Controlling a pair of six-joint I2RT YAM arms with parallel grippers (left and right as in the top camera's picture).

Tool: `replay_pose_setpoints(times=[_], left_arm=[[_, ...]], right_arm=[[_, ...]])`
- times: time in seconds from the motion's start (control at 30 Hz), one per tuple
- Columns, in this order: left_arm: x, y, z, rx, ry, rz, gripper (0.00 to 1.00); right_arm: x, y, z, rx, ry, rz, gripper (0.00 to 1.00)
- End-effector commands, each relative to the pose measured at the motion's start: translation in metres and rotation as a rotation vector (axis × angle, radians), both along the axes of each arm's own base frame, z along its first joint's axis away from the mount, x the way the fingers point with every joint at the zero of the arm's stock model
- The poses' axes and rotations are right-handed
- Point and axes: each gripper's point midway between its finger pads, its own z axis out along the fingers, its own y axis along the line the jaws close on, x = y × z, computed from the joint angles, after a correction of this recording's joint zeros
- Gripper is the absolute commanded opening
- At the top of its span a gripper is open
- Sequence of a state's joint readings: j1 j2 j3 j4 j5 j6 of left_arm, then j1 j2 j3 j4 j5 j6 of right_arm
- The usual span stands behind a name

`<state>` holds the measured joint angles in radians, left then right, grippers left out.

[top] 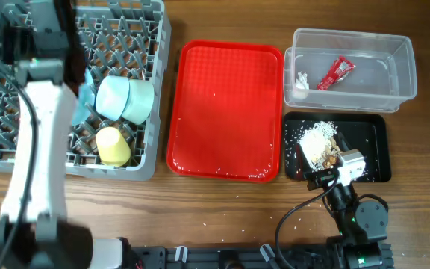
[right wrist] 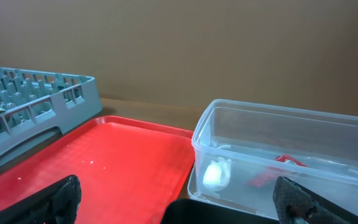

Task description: Sort waste into correct bins and load items into the dishwasher rack

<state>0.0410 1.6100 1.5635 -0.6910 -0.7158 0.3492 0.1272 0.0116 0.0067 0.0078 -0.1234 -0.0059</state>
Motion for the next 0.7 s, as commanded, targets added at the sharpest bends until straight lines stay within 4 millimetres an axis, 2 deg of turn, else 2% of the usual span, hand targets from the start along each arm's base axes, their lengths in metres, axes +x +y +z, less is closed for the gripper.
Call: replay_pose_setpoints(times=[0.0, 0.07, 0.1, 0.13, 0.17, 0.23, 0.33, 0.5, 0.53, 0.6, 0.67], left_arm=[[-0.032, -0.084, 0.049, -0.152, -0.188, -0.115, 1.0], [-0.061, -0.147, 0.044, -0.28, -0.137, -0.269, 1.0], [-0.073, -0.167, 0.042, -0.376, -0.146, -0.287, 1.0], [-0.094, -0.198, 0.037, -0.552, -0.137, -0.313, 1.0], [-0.109, -0.216, 0.036, -0.639, -0.117, -0.349, 1.0], [-0.127, -0.234, 0.042, -0.683, -0.1, -0.423, 1.0], [-0.132, -0.246, 0.043, -0.693, -0.088, -0.465, 1.0], [-0.134, -0.244, 0.045, -0.686, -0.094, -0.467, 1.0], [-0.131, -0.24, 0.051, -0.682, -0.128, -0.458, 1.0], [-0.118, -0.232, 0.079, -0.724, -0.305, -0.465, 1.0], [-0.115, -0.221, 0.083, -0.788, -0.432, -0.492, 1.0]], right_arm=[[-0.001, 0.001, 0.002, -0.012, -0.012, 0.007, 1.0], [-0.001, 0.001, 0.002, -0.012, -0.012, 0.007, 1.0], [-0.001, 0.001, 0.002, -0.012, -0.012, 0.007, 1.0], [-0.001, 0.001, 0.002, -0.012, -0.012, 0.007, 1.0], [-0.001, 0.001, 0.002, -0.012, -0.012, 0.007, 1.0], [-0.001, 0.001, 0.002, -0.012, -0.012, 0.007, 1.0], [-0.001, 0.001, 0.002, -0.012, -0.012, 0.007, 1.0], [-0.001, 0.001, 0.002, -0.013, -0.012, 0.007, 1.0], [-0.001, 0.001, 0.002, -0.013, -0.012, 0.007, 1.0], [-0.001, 0.001, 0.002, -0.012, -0.012, 0.007, 1.0], [-0.001, 0.001, 0.002, -0.012, -0.012, 0.007, 1.0]])
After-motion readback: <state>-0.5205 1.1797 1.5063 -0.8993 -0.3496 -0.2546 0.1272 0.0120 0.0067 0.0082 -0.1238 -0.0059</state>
